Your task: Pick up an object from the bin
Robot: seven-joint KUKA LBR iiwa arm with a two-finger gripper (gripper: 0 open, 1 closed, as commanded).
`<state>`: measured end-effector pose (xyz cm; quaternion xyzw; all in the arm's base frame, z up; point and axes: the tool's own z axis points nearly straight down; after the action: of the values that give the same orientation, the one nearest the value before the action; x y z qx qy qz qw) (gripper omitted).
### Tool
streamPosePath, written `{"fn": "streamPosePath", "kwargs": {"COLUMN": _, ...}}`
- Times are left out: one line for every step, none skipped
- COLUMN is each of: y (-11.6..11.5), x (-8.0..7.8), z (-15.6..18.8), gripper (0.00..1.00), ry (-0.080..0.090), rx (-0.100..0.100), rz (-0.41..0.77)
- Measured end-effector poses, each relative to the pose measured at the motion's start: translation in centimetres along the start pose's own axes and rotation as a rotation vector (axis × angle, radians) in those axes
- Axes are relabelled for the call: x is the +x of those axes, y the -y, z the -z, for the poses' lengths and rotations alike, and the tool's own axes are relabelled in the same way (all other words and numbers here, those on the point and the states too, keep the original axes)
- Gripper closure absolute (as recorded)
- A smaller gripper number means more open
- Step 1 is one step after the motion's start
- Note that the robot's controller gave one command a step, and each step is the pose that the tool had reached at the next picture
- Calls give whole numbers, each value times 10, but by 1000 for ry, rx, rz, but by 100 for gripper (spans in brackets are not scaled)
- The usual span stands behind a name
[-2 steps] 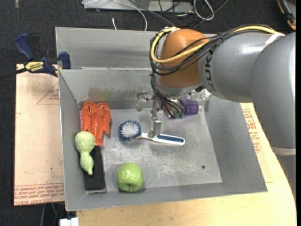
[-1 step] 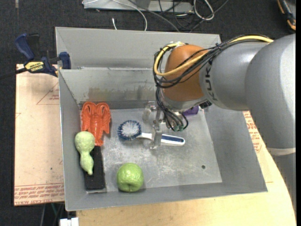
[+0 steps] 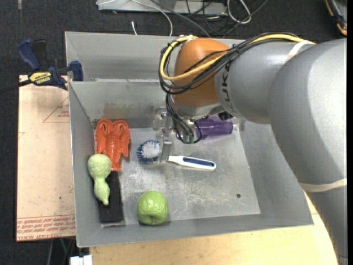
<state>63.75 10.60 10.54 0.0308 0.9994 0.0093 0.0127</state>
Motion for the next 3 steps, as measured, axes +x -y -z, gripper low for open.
{"fn": "streamPosePath", "kwargs": {"y": 45, "x": 14, "z": -30, "gripper": 0, "ry": -7, "rx": 6, "rz": 49}}
{"fn": "streamPosePath", "kwargs": {"y": -20, "x": 6, "z": -34, "gripper": 100, "ry": 10, "rx": -5, "rz": -40}}
{"fn": "streamPosePath", "kwargs": {"y": -20, "x": 6, "z": -34, "gripper": 100, "ry": 10, "rx": -5, "rz": -40}}
